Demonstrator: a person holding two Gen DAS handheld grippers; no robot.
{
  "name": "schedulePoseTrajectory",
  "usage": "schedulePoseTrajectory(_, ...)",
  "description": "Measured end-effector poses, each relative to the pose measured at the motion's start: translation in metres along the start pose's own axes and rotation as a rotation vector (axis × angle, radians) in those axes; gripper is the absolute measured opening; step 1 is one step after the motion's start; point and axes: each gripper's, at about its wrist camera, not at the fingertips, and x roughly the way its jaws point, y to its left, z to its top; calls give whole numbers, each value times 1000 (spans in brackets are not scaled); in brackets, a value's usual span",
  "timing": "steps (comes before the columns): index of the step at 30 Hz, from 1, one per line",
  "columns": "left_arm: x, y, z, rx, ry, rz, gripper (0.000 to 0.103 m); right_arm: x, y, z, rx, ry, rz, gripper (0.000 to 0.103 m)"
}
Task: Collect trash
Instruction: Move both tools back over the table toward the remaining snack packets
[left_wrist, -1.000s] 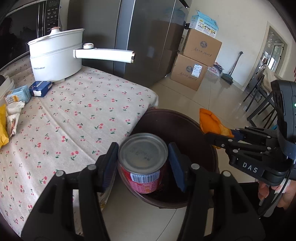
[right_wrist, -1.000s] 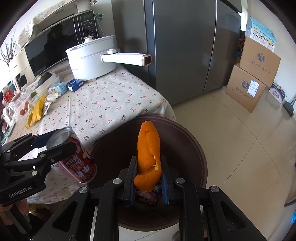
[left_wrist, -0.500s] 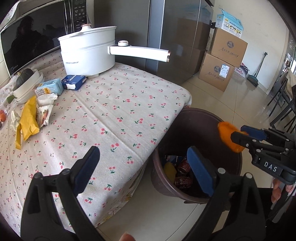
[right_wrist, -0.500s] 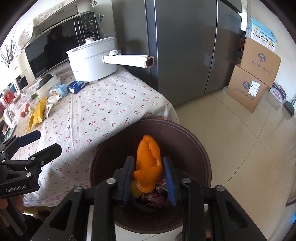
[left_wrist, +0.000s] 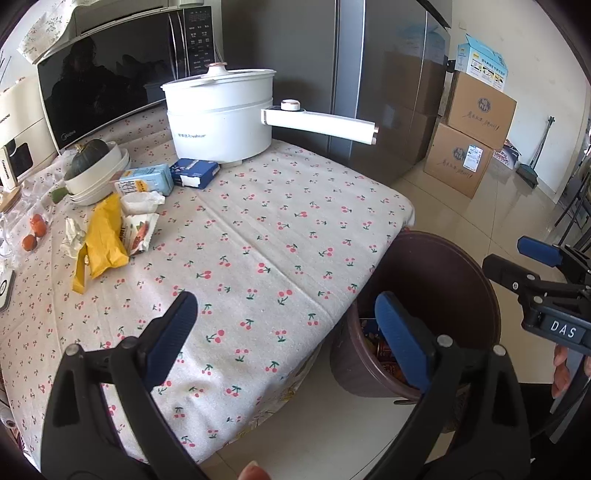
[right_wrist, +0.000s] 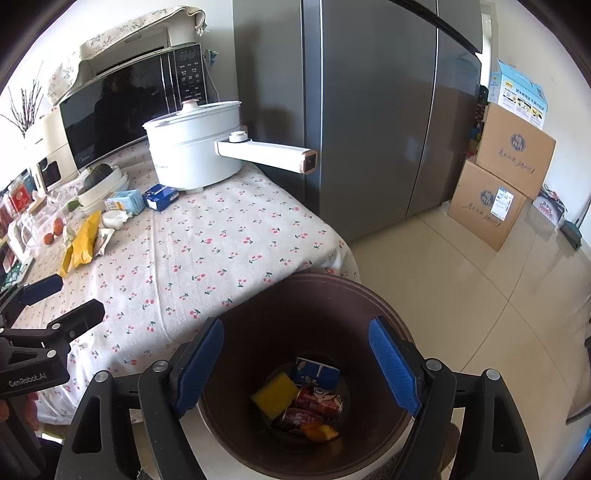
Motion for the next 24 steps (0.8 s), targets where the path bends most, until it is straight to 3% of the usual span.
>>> schedulePoseTrajectory(8, -16, 18, 5, -24, -41, 78, 100, -8, 15, 16, -8, -51, 30, 87)
schedulePoseTrajectory(15, -29, 38, 13, -70, -90, 139, 102, -24, 33, 31, -56, -150, 31, 100)
schedulePoseTrajectory(24, -34, 60, 23, -105, -119, 203, 102, -31, 55, 51, -84, -218, 53, 103)
